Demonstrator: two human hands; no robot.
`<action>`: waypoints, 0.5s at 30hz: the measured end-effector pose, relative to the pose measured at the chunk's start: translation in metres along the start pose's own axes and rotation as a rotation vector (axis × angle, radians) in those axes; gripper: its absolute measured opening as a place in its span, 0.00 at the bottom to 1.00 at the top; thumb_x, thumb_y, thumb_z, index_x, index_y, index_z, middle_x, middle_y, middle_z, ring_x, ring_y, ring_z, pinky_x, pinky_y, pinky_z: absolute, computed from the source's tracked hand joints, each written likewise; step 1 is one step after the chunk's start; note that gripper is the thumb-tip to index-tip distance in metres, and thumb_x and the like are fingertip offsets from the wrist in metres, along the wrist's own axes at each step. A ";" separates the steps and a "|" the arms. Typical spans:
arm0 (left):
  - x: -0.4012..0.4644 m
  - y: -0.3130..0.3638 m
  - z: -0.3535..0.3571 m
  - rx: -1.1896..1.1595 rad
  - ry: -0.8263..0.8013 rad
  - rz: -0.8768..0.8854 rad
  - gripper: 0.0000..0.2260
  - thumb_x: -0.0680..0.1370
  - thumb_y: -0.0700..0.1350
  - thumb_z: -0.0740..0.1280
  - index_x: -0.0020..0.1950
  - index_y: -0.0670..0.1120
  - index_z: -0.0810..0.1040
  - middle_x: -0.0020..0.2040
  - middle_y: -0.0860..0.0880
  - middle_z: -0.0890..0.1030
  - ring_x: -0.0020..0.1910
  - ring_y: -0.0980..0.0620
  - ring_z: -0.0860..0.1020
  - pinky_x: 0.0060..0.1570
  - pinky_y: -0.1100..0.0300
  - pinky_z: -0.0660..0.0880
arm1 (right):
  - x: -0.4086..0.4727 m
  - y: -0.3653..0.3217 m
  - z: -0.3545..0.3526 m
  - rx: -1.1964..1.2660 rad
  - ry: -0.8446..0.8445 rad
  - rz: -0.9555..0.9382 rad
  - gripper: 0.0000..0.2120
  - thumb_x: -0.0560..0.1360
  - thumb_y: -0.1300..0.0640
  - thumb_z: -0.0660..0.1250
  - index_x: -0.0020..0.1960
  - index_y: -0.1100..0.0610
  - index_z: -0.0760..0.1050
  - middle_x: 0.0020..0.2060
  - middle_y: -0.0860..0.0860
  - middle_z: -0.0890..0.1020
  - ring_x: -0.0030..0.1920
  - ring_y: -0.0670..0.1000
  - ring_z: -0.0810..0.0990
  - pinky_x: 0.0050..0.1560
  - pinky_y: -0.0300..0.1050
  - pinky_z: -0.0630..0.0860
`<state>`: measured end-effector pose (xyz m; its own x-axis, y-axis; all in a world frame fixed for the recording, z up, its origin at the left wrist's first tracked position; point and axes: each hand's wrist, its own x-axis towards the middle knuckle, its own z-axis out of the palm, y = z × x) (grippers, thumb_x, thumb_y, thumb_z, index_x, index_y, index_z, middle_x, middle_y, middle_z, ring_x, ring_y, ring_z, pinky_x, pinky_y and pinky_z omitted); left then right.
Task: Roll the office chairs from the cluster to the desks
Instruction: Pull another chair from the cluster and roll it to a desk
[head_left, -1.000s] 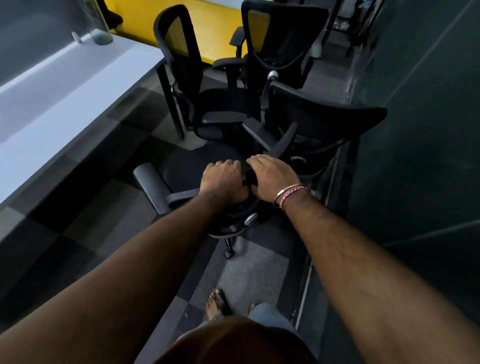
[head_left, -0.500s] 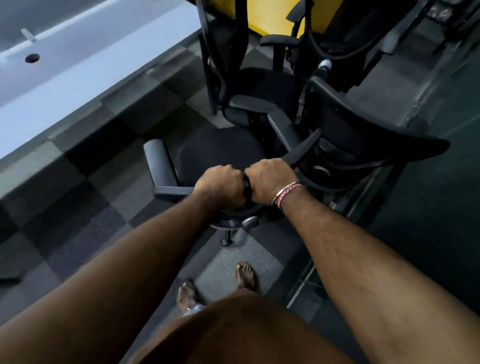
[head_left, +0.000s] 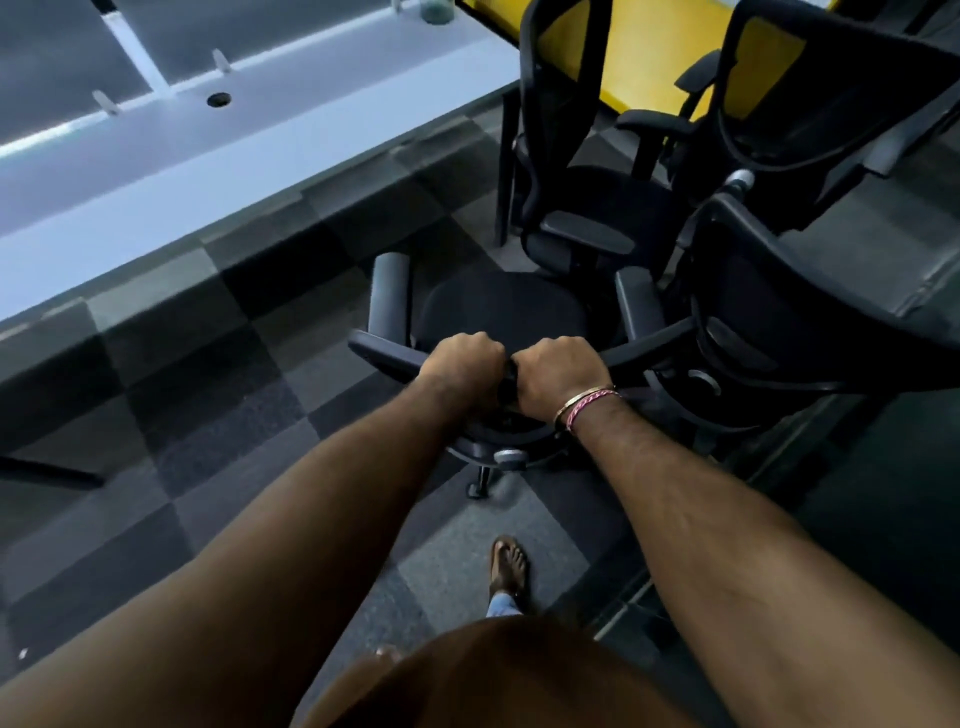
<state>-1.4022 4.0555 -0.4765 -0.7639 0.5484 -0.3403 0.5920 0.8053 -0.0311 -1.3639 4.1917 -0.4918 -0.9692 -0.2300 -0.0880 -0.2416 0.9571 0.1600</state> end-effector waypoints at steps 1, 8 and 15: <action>-0.005 -0.006 0.002 0.001 -0.005 -0.002 0.08 0.80 0.49 0.68 0.55 0.48 0.82 0.51 0.46 0.83 0.49 0.45 0.83 0.47 0.51 0.79 | 0.001 -0.007 -0.001 0.006 0.004 -0.005 0.15 0.72 0.39 0.62 0.37 0.49 0.76 0.33 0.48 0.81 0.35 0.54 0.81 0.34 0.44 0.69; -0.049 -0.036 0.023 -0.023 0.020 -0.004 0.08 0.80 0.49 0.67 0.56 0.48 0.82 0.53 0.46 0.83 0.51 0.44 0.83 0.45 0.52 0.76 | -0.006 -0.060 -0.006 -0.011 0.009 -0.044 0.17 0.72 0.37 0.62 0.34 0.50 0.74 0.32 0.49 0.81 0.34 0.55 0.81 0.33 0.44 0.68; -0.096 -0.056 0.038 -0.041 0.000 -0.005 0.08 0.79 0.49 0.68 0.55 0.48 0.82 0.52 0.47 0.83 0.50 0.45 0.83 0.43 0.53 0.75 | -0.023 -0.109 -0.015 -0.005 0.025 -0.075 0.16 0.72 0.40 0.62 0.38 0.51 0.78 0.35 0.50 0.83 0.37 0.57 0.83 0.35 0.45 0.69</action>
<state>-1.3522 3.9497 -0.4775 -0.7671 0.5439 -0.3402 0.5769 0.8168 0.0053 -1.3160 4.0904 -0.4921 -0.9491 -0.3057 -0.0757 -0.3141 0.9361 0.1583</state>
